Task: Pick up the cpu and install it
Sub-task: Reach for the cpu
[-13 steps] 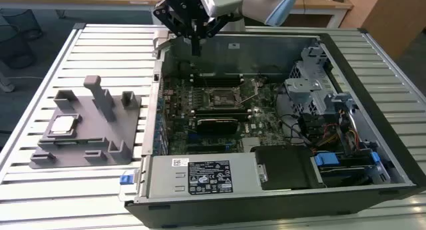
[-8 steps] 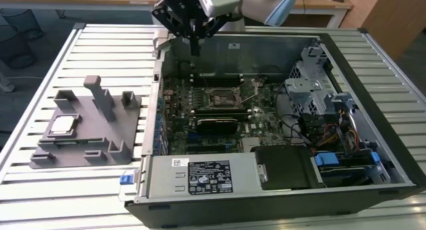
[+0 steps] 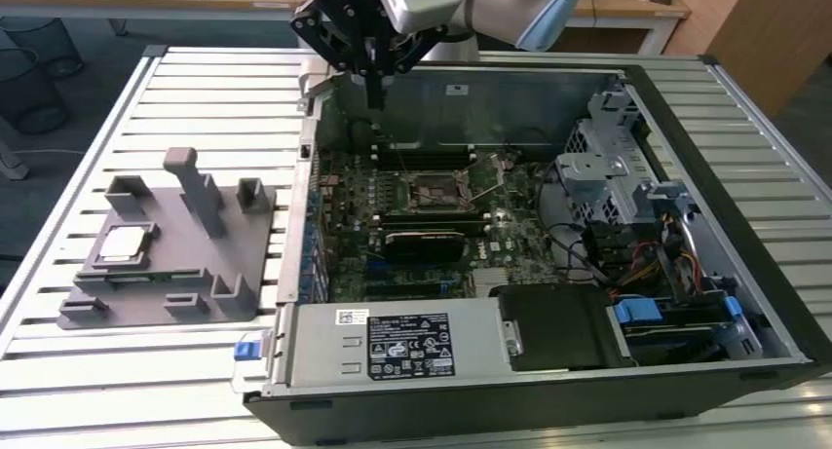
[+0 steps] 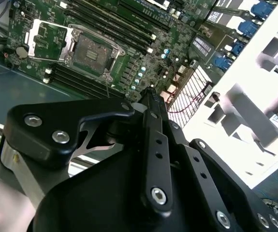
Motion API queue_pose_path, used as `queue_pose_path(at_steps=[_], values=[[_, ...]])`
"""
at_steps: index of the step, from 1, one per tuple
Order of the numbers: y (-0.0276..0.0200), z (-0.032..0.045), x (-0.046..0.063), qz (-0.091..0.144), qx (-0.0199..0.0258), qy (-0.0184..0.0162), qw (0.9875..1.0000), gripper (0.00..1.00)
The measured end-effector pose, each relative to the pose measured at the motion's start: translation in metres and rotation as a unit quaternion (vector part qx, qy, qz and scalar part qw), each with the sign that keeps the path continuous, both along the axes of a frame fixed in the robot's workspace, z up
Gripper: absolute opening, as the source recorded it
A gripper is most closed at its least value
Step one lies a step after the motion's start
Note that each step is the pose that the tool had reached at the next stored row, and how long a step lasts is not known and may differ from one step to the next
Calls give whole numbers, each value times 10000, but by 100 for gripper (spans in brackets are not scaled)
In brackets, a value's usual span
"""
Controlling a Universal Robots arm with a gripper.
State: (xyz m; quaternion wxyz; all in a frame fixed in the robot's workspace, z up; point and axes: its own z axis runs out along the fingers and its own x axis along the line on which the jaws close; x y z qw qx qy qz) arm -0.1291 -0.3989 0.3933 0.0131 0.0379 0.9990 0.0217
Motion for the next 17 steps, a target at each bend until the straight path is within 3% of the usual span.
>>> queue_pose_path(at_steps=[17], values=[[0, -5, -63, 0, 0, 0, 10000, 11]])
